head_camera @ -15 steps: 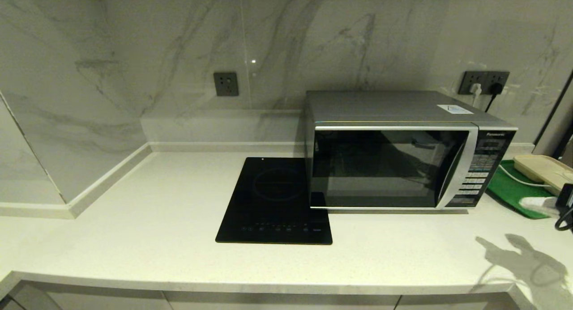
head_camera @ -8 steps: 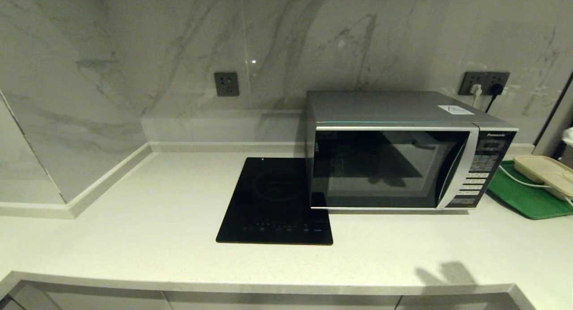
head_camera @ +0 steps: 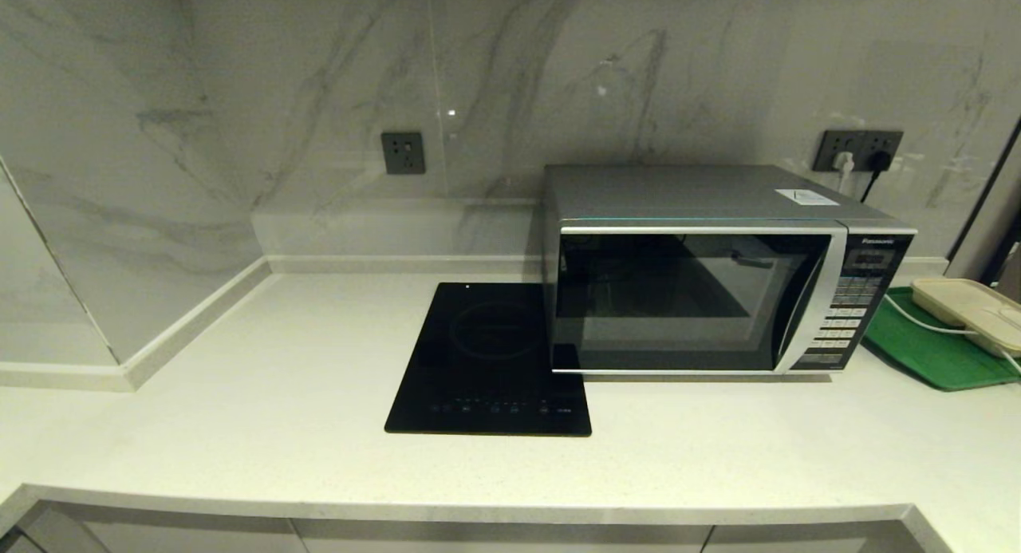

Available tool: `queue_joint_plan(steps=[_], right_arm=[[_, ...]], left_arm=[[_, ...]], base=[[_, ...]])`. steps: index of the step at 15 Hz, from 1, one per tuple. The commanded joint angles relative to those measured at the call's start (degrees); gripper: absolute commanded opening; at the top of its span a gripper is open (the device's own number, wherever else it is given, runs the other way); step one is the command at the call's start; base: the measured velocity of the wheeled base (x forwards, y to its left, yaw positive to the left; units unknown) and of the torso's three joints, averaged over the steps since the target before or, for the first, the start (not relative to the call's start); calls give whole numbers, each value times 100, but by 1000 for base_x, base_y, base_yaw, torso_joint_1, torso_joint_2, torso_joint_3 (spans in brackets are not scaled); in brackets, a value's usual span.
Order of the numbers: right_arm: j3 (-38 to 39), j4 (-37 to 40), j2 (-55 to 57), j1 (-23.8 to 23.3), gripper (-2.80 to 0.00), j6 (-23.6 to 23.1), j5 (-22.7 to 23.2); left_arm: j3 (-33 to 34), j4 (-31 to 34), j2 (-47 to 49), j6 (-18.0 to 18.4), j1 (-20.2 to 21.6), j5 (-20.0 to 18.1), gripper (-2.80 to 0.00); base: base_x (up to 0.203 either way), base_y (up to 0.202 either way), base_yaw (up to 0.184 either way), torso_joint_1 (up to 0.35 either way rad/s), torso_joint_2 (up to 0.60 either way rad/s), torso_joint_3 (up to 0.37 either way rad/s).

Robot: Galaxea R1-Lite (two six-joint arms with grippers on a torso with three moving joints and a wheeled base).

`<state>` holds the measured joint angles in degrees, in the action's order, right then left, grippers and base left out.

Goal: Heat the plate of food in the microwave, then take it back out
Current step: Open the microwave oven

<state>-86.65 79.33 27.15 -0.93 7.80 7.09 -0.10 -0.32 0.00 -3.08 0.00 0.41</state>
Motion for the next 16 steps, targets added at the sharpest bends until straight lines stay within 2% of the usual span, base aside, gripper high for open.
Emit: queue_joint_plan(steps=[1, 3, 5, 7, 8, 11, 16], right_arm=[[160, 283, -1106, -213, -280, -65, -339], [236, 305, -1236, 155, -280, -18, -628], [743, 279, -1654, 131, -280, -120, -689], [1586, 8, -2184, 122, -280, -441, -702], [2142, -372, -2373, 120, -280, -584, -712], [4101, -2313, -2603, 117, -280, -785, -748], [7186, -6113, -2699, 114, -280, -691, -895]], left_arm=[[1, -3, 0, -8, 0, 2, -280], [1, -3, 0, -8, 0, 2, -280], [1, -3, 0, 1, 0, 2, -280], [1, -3, 0, -2, 0, 2, -280], [1, -3, 0, -8, 0, 2, -280], [1, -3, 0, -8, 0, 2, -280], [1, -3, 0, -8, 0, 2, -280]], base=[[0, 0, 0, 0, 0, 0], [0, 0, 0, 0, 0, 0], [0, 0, 0, 0, 0, 0], [0, 0, 0, 0, 0, 0], [0, 0, 0, 0, 0, 0], [0, 0, 0, 0, 0, 0], [0, 0, 0, 0, 0, 0]])
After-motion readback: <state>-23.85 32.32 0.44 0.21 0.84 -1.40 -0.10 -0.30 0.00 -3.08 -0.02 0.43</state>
